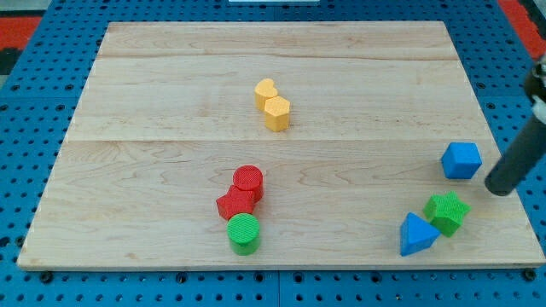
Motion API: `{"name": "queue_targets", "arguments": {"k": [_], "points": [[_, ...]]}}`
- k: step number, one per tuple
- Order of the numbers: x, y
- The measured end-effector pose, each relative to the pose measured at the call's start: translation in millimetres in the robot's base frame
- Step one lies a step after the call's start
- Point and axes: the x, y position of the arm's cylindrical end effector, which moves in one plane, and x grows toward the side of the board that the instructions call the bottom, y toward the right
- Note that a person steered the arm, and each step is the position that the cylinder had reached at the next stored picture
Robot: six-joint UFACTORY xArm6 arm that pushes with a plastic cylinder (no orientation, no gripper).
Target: Push the green star to the center right
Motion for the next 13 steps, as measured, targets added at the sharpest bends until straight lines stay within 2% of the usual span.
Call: {"name": "queue_targets", "arguments": {"k": [1, 3, 4, 6, 8, 9, 10, 11, 12, 13], "points": [[32, -7], [23, -99], [14, -123], [13, -123], [13, -166], [21, -158], [53, -178], [51, -206], [15, -209], [11, -220]]}}
